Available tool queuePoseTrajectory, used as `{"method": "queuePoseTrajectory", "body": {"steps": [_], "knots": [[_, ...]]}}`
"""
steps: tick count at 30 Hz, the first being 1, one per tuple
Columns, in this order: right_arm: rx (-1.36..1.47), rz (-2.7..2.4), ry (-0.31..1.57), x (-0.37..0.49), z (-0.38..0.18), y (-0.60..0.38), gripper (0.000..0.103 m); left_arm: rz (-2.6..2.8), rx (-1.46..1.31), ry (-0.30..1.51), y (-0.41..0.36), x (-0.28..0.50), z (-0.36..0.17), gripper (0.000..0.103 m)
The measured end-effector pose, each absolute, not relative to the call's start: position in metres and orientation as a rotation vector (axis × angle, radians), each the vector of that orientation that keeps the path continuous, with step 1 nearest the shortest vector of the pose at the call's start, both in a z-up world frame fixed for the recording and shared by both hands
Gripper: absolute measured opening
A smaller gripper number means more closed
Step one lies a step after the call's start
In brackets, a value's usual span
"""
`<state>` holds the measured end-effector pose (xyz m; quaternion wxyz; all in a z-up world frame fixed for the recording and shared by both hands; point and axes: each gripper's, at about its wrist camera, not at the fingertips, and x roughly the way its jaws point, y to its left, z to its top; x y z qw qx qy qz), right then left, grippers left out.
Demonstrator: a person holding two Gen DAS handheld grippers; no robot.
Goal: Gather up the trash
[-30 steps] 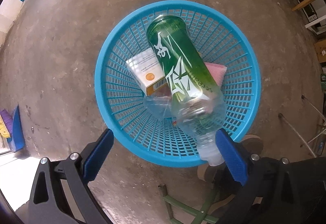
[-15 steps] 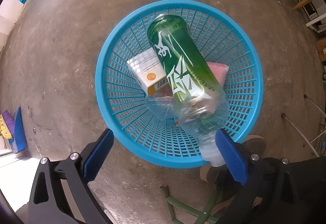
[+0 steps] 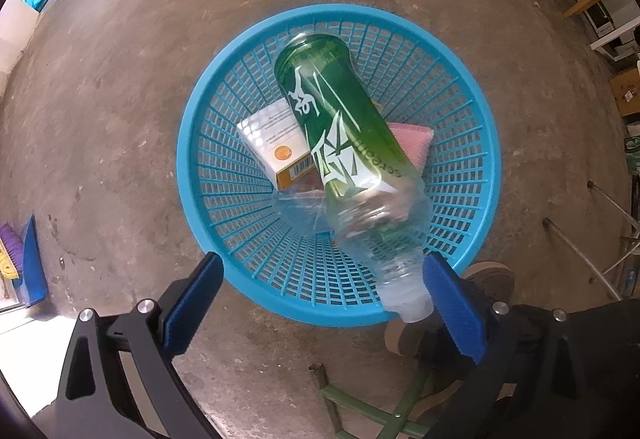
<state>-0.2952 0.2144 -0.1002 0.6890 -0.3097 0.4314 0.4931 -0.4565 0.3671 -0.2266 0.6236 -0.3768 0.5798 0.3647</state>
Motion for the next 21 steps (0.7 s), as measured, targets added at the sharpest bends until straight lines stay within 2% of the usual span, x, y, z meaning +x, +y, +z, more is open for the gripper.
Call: {"method": "queuePoseTrajectory", "body": {"steps": [21], "knots": [[-0.705,1.097,0.977,-0.2945,-0.1018,0.2152,0.095,0.811,-0.884,1.329,0.3682,-0.4592,-0.2291,0.098]]}}
